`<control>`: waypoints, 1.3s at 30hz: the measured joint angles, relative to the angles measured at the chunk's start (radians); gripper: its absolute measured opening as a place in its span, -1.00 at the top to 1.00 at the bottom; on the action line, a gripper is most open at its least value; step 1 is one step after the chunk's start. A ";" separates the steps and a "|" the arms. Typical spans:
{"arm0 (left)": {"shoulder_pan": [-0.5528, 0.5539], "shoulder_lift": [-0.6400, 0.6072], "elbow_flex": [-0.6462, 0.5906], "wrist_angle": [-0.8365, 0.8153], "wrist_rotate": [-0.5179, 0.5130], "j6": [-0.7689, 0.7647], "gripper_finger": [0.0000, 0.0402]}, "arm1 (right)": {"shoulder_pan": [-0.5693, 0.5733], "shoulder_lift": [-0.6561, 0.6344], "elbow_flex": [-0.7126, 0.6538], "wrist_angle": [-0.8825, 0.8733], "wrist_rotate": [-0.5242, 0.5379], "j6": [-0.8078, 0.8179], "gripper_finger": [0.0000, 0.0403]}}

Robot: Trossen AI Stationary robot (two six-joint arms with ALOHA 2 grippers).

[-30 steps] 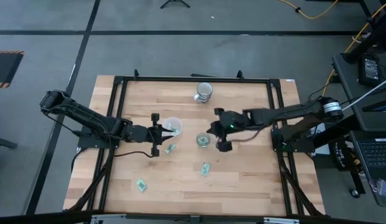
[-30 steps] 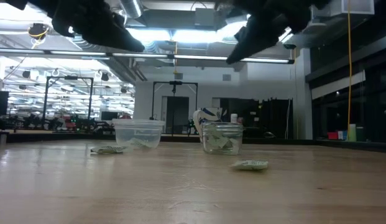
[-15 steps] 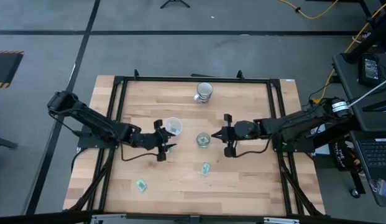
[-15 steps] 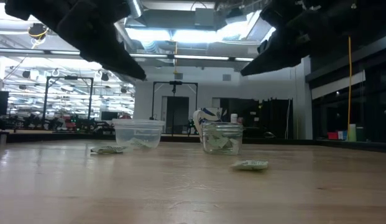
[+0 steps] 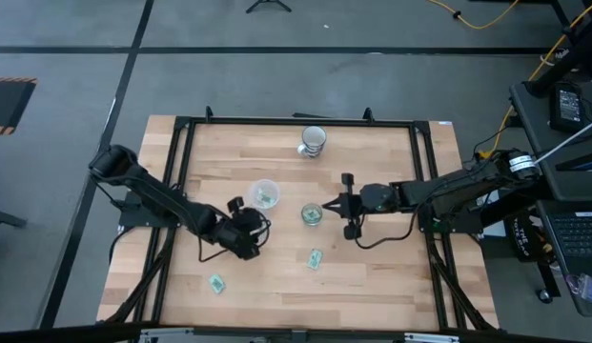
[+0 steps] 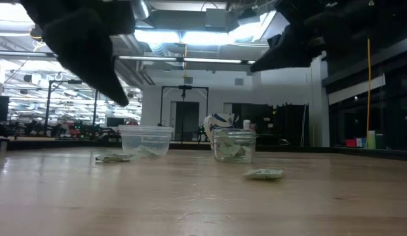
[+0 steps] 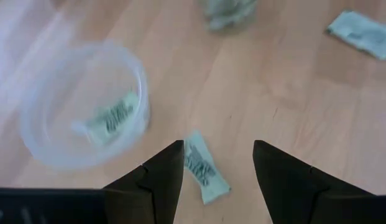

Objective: Pick and place Stevia / Truvia into bins
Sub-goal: Put the stevia packet into the plastic container

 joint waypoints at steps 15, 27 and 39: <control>0.080 0.124 0.001 -0.046 0.116 -0.203 0.07 | 0.000 0.000 0.001 0.118 -0.001 -0.026 0.93; 0.103 0.247 0.005 0.025 0.185 -0.223 0.07 | 0.000 0.000 0.001 0.114 -0.002 0.062 0.93; 0.103 0.252 0.005 0.045 0.269 -0.210 0.61 | 0.001 0.000 0.001 0.113 -0.002 0.060 0.93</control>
